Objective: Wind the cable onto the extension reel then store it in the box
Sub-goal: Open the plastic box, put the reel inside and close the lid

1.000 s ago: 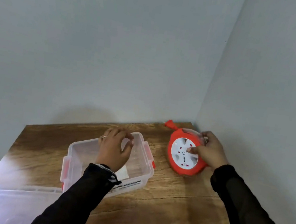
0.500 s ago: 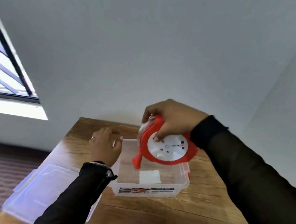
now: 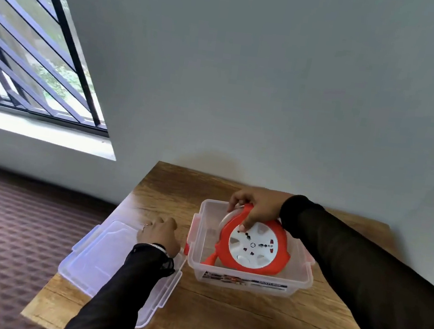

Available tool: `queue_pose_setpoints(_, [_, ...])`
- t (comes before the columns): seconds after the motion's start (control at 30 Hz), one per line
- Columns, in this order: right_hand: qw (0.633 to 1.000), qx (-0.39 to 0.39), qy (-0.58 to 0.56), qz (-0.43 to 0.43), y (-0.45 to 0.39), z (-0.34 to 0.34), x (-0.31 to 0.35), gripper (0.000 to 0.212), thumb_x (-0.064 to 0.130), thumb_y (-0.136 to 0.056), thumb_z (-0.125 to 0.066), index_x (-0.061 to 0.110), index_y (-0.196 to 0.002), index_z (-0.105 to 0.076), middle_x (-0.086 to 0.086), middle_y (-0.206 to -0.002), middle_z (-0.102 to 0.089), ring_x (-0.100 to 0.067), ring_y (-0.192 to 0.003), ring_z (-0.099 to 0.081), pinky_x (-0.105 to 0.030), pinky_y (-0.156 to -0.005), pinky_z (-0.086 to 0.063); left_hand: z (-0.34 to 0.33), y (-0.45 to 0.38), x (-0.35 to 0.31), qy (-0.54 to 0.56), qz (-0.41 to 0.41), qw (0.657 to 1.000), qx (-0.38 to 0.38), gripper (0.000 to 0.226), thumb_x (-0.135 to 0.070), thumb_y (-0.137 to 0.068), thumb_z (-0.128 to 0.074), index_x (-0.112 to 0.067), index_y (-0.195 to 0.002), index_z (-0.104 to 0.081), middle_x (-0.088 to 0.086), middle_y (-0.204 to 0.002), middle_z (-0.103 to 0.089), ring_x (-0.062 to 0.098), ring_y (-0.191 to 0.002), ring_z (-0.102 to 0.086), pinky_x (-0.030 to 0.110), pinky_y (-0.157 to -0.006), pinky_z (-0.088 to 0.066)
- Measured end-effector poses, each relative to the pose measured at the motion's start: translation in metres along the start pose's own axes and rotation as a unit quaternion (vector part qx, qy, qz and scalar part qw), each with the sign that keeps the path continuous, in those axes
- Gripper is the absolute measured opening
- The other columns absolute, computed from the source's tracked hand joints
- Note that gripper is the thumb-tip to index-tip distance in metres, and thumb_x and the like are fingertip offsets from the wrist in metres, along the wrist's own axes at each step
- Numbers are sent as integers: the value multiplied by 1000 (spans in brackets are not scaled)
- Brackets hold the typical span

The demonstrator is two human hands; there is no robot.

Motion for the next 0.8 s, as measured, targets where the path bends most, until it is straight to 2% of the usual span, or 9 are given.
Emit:
queue_pose_setpoints(0.1, [999, -23, 22, 2, -4, -4, -12, 42, 31, -72, -78, 37, -109, -61, 9, -112, -53, -15, -101, -56, -29, -82, -48, -15, -5, -4, -40, -54, 997, 41, 44, -22, -82, -53, -39, -123, -50, -7, -135, -47, 24, -130, -37, 44, -102, -32])
queue_pose_setpoints(0.23, [997, -53, 63, 5, -1, -10, -18, 45, 33, -76, -75, 31, -118, -60, 6, -118, -59, -9, -96, -53, -18, -74, -39, -18, -10, -3, -50, -68, 996, 31, 31, -11, -78, -47, -37, -88, -60, -8, -113, -60, 20, -122, -46, 39, -96, -27])
queue_pose_setpoints(0.3, [994, -81, 67, 10, 2, -12, -19, 47, 31, -78, -74, 28, -123, -61, 7, -122, -61, -9, -98, -54, -15, -75, -39, -15, -13, -5, -69, -97, 993, 8, 25, -12, -78, -48, -33, -80, -61, -6, -104, -60, 20, -113, -51, 37, -92, -27])
queue_pose_setpoints(0.37, [990, -113, 79, 15, 7, -13, -18, 47, 29, -79, -73, 27, -125, -61, 7, -125, -62, -11, -108, -56, -23, -90, -44, -16, -16, -4, -74, -123, 990, 2, 21, -17, -80, -50, -32, -85, -63, -7, -107, -57, 19, -112, -50, 38, -94, -25])
queue_pose_setpoints(0.43, [978, -157, 135, 34, 12, -14, -13, 43, 31, -81, -71, 29, -123, -63, 8, -124, -65, -12, -112, -56, -29, -95, -44, -12, -18, 0, -63, -136, 989, -13, 27, -18, -84, -48, -36, -95, -63, -11, -110, -58, 16, -113, -49, 39, -95, -24])
queue_pose_setpoints(0.53, [949, -205, 232, 59, 16, -17, -8, 30, 31, -84, -66, 29, -114, -69, 11, -117, -67, -14, -108, -49, -32, -88, -45, 14, -19, 11, -3, -126, 989, -76, 31, -13, -84, -45, -38, -92, -60, -13, -101, -66, 15, -106, -57, 37, -87, -25])
queue_pose_setpoints(0.63, [956, -225, 184, 39, 18, -17, -19, 27, 28, -83, -64, 29, -109, -71, 7, -114, -67, -13, -105, -51, -33, -90, -46, 56, -17, 28, 98, -120, 974, -167, 26, -8, -85, -49, -29, -93, -62, -4, -99, -68, 24, -100, -61, 37, -84, -36])
queue_pose_setpoints(0.7, [961, -225, 160, 31, 18, -17, -22, 27, 28, -82, -65, 29, -108, -70, 6, -111, -67, -13, -105, -54, -30, -89, -45, 89, -11, 36, 191, -138, 946, -221, 23, -1, -85, -50, -16, -96, -63, 8, -100, -68, 30, -96, -62, 38, -85, -45])
queue_pose_setpoints(0.8, [968, -224, 108, 29, 15, -15, -16, 32, 29, -81, -66, 25, -113, -68, 5, -113, -68, -11, -103, -58, -23, -83, -41, 149, 7, 59, 286, -133, 890, -329, 27, 6, -81, -47, -10, -98, -62, 9, -87, -64, 23, -80, -60, 28, -76, -41])
Point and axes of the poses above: each hand's wrist, its own y-axis away from the middle knuckle, its own z-axis out of the back of the hand, x = y × z, the point moved 9 cm from there along -y, towards the middle knuckle
